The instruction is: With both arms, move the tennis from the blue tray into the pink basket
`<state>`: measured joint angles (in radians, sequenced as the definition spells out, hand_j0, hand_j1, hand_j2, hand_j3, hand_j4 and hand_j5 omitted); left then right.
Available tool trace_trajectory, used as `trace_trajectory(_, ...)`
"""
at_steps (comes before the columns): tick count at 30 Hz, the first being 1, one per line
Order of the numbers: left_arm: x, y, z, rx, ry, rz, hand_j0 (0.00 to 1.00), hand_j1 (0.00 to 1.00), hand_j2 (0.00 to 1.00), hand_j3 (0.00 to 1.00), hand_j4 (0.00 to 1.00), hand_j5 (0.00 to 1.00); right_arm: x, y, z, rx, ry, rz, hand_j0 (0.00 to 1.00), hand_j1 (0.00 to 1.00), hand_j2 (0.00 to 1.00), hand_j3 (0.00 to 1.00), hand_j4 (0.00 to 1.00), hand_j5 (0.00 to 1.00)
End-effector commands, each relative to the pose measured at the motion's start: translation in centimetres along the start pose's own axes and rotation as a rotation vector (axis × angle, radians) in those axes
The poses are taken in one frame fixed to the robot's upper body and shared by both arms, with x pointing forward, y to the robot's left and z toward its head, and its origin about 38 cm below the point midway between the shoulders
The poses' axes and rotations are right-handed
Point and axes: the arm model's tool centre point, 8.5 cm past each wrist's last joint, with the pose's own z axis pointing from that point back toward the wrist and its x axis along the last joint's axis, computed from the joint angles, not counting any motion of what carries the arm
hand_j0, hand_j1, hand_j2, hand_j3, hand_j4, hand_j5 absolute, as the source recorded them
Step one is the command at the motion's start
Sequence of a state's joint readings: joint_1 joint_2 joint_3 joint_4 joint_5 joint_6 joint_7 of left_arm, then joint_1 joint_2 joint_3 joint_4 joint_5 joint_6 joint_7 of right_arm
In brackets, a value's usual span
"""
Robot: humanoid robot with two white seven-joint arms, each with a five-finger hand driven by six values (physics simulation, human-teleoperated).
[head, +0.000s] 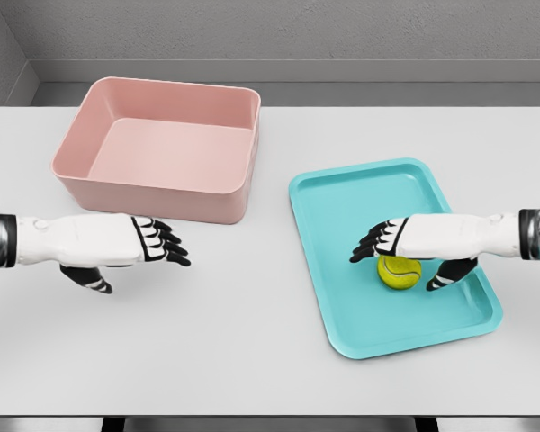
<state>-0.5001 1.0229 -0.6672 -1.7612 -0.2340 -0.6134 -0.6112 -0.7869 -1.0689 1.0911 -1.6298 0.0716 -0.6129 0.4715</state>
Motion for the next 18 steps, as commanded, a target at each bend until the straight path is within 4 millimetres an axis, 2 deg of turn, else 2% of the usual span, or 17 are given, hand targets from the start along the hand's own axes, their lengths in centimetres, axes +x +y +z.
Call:
trace_trajectory(1, -0.1, -0.1, 0.4, -0.005, 0.009, 0.005, 1.00, 1.00, 1.00, 1.00, 1.00, 1.00, -0.4, 0.1, -0.4, -0.003, 0.006, -0.009, 1.00, 1.00, 1.00, 1.00, 1.00, 1.00)
trace_trajectory(3, -0.2, -0.1, 0.4, -0.007, 0.010, 0.007, 1.00, 1.00, 1.00, 1.00, 1.00, 1.00, -1.2, 0.5, -0.3, -0.001, 0.025, -0.024, 1.00, 1.00, 1.00, 1.00, 1.00, 1.00)
trace_trajectory(6, -0.4, -0.3, 0.9, -0.017, 0.023, 0.008, 1.00, 1.00, 1.00, 1.00, 1.00, 1.00, -1.4, 1.0, -1.1, 0.011, 0.020, -0.030, 1.00, 1.00, 1.00, 1.00, 1.00, 1.00)
trace_trajectory(18, -0.3, -0.7, 0.8, -0.023, 0.019, 0.019, 1.00, 1.00, 1.00, 1.00, 1.00, 1.00, -1.9, 1.8, -1.8, 0.033, 0.027, -0.038, 1.00, 1.00, 1.00, 1.00, 1.00, 1.00)
